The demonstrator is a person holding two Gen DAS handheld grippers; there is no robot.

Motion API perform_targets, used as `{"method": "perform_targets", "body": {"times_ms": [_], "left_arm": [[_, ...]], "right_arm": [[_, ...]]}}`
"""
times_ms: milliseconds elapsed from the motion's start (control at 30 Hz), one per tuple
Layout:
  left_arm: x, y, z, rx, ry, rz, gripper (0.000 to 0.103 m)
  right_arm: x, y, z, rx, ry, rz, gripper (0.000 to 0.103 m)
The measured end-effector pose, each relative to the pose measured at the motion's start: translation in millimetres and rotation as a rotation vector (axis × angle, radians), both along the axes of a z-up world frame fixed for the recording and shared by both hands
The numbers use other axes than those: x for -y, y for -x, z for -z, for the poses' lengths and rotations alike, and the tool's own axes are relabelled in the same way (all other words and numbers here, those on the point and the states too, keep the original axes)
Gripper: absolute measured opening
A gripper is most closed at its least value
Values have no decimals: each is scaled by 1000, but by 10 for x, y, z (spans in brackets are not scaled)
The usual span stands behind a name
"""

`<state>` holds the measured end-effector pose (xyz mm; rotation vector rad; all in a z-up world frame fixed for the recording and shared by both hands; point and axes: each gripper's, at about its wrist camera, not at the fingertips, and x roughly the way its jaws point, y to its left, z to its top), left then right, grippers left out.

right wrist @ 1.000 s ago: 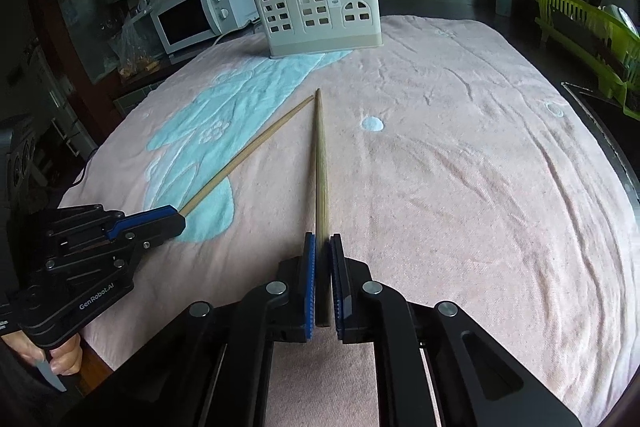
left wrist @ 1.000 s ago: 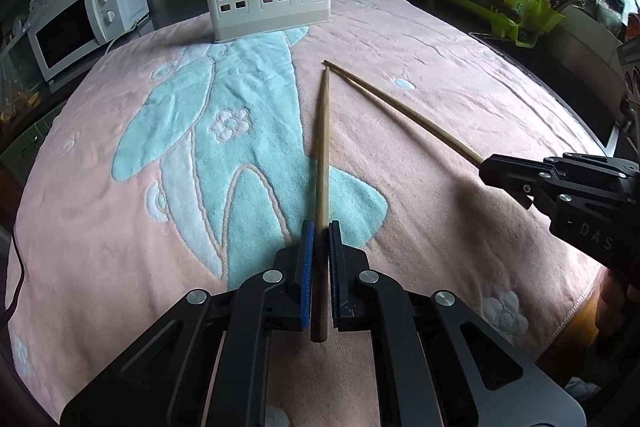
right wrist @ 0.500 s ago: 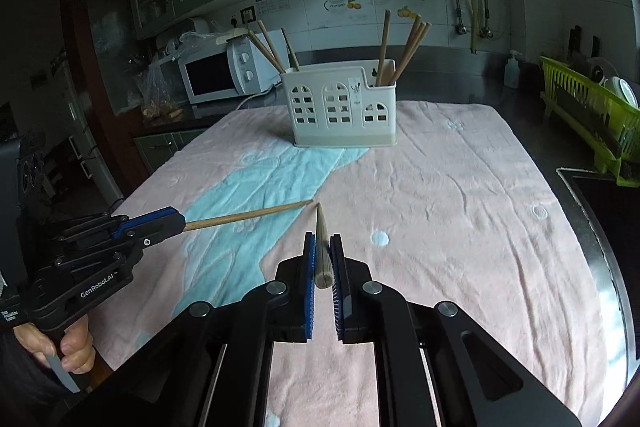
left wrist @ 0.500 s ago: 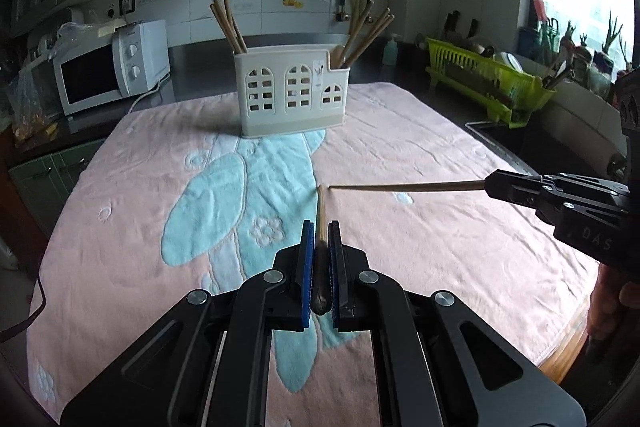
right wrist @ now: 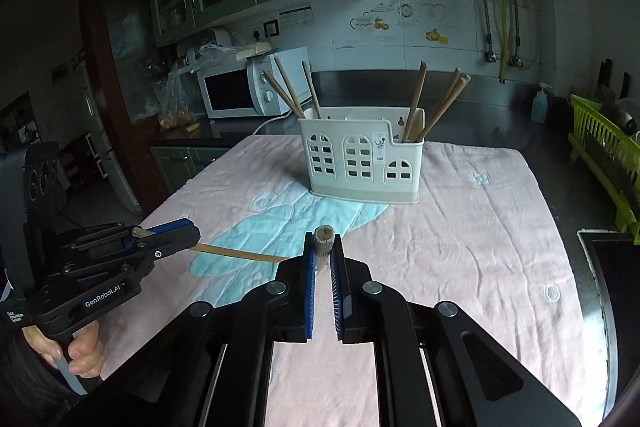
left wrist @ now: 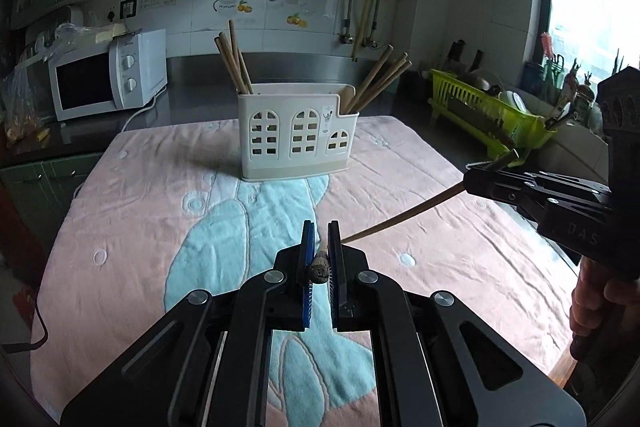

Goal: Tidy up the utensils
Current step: 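Lift both held chopsticks upright and carry them over the white holder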

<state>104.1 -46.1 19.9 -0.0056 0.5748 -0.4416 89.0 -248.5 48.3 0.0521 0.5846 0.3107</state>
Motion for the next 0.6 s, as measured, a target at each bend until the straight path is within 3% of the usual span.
{"method": "perform_targets", "body": {"times_ms": [267, 600], "left_arm": [[-22, -378, -422, 55, 11, -28, 5], [19, -781, -1152, 194, 23, -57, 5]], "right_arm": [[186, -446, -526, 26, 2, -7, 7], [329, -971, -1148, 65, 45, 5, 7]]}}
